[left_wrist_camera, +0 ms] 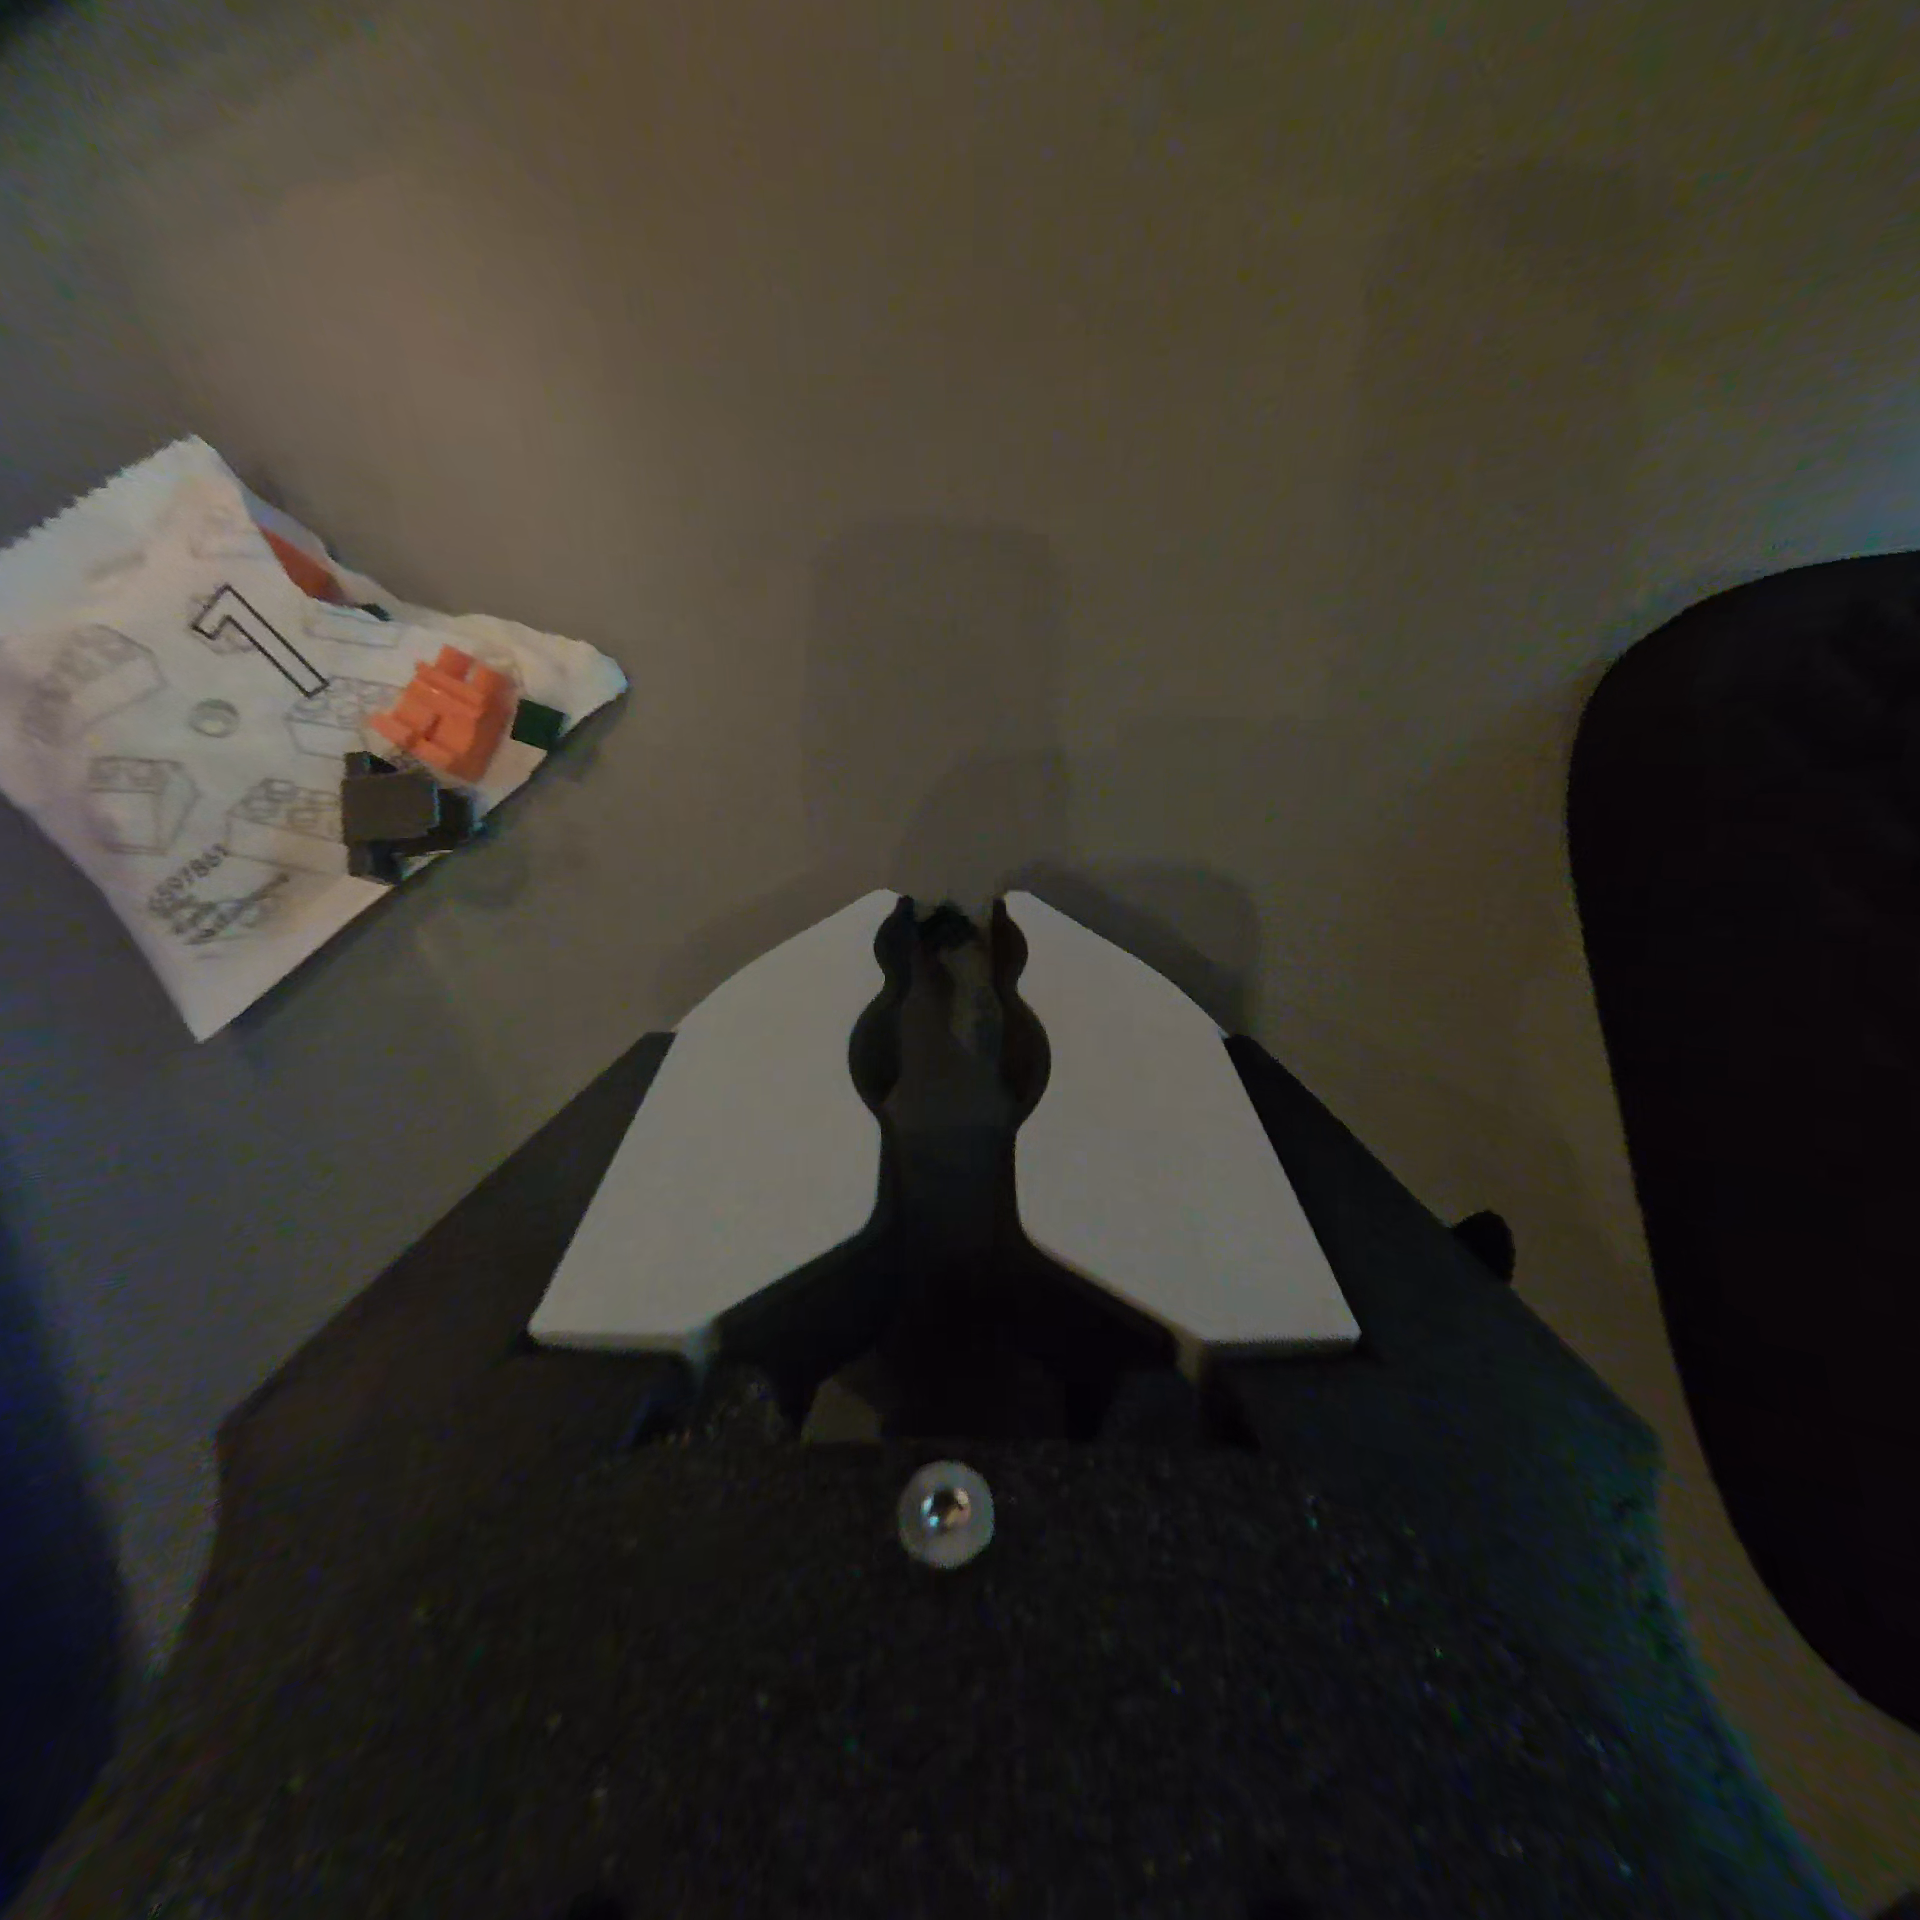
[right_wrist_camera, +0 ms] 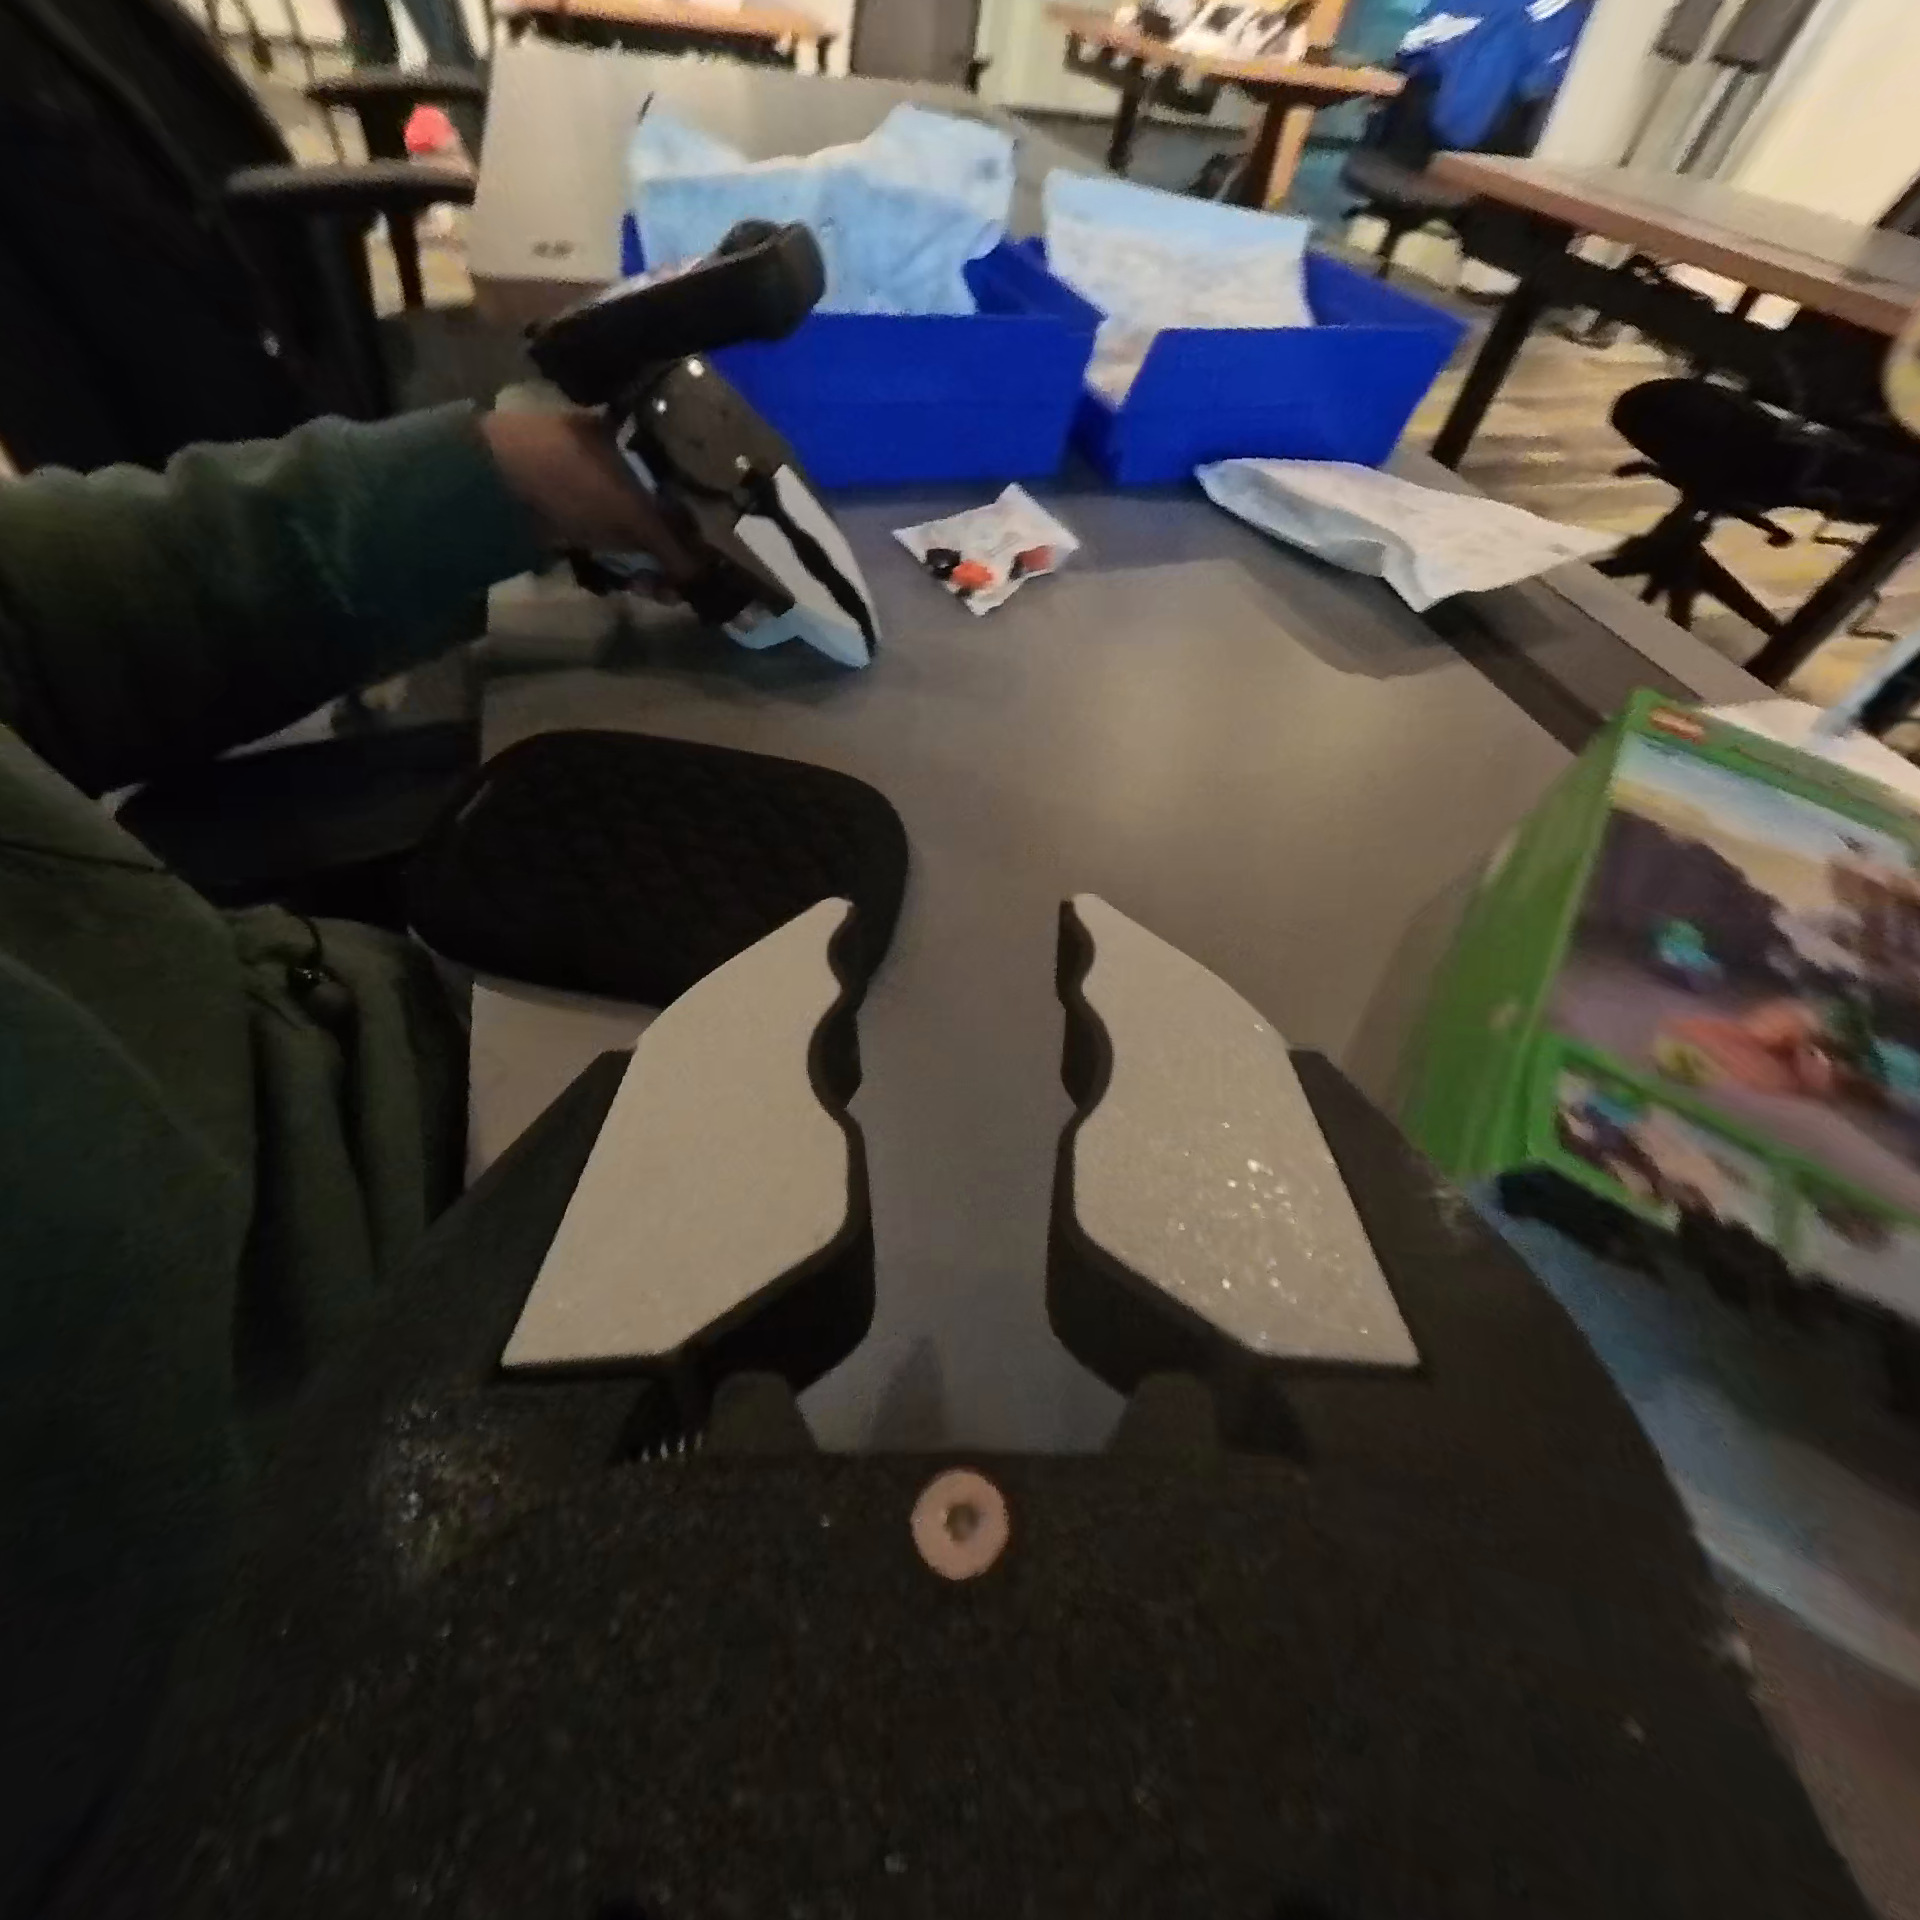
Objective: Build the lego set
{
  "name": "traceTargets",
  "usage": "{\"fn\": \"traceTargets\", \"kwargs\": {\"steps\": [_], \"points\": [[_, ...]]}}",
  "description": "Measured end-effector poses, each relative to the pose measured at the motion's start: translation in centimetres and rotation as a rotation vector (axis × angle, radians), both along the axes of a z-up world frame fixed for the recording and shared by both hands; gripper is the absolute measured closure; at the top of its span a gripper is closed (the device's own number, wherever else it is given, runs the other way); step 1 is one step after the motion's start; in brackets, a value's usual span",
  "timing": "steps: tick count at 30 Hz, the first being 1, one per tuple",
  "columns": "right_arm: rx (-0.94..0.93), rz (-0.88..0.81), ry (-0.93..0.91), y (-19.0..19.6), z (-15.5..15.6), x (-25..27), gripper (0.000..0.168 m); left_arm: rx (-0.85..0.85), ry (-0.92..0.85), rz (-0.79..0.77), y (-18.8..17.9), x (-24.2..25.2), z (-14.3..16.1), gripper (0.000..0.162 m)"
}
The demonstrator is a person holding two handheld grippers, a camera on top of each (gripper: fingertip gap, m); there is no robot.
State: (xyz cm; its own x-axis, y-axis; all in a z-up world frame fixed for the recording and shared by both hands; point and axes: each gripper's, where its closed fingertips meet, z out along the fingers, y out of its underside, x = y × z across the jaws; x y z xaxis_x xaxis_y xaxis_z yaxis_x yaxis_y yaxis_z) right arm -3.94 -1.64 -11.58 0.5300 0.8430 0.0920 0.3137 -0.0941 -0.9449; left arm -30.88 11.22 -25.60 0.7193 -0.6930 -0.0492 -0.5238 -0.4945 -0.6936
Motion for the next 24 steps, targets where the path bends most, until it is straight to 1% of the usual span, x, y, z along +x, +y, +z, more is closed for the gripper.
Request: {"fn": "traceTargets", "kwargs": {"steps": [2,4,8,12,19,22,24], "points": [[0.002,-0.018,0.015,0.0,0.0,0.7,0.133,-0.014,0.004,-0.001,-0.2,0.1,-0.1,0.152],[0.006,-0.031,0.026,0.0,0.0,1.2,0.133,-0.018,0.025,0.012,-0.1,0.0,-0.1,0.162],[0.005,-0.041,0.041,0.1,0.1,1.8,0.134,-0.031,0.030,0.019,-0.1,0.0,-0.1,0.162],[0.001,-0.047,0.035,0.2,-0.1,2.1,0.134,0.000,0.082,0.023,0.2,-0.4,0.0,0.162],[-0.006,-0.051,0.035,0.1,-0.4,2.3,0.134,0.040,0.060,0.079,2.2,-2.7,2.4,0.162],[-0.015,-0.052,0.033,0.2,-0.7,2.3,0.133,0.021,0.056,0.077,2.8,-3.4,2.6,0.162],[-0.018,-0.053,0.031,0.1,-0.8,2.3,0.133,-0.026,0.045,0.032,2.3,-2.9,2.2,0.162]]}}
